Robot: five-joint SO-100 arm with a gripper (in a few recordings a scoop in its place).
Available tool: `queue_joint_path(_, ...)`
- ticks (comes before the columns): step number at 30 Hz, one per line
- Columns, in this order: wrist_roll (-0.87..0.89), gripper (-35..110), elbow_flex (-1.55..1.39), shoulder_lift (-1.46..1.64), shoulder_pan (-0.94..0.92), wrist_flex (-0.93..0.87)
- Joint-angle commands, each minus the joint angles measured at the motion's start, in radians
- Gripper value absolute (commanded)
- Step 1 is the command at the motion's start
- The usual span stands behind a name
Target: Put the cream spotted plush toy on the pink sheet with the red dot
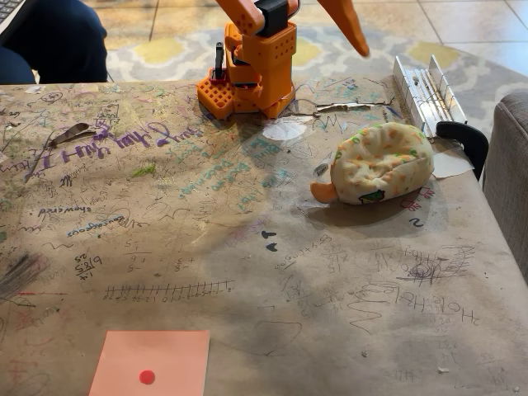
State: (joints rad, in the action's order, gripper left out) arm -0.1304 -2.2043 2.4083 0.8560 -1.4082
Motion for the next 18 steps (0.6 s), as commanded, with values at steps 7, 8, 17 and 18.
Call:
queue_joint_path(7, -0.060, 59, -0.207, -0.318, -0.118, 0.314)
queue_joint_path(8, -0.060, 59, -0.206, -0.365, -0.120, 0.322)
queue_joint_path(17, -0.066, 59, -0.137, -0.718, -0.112, 0.377)
queue_joint_path(18, -0.067, 57, -0.098, -0.759, -0.115, 0.333)
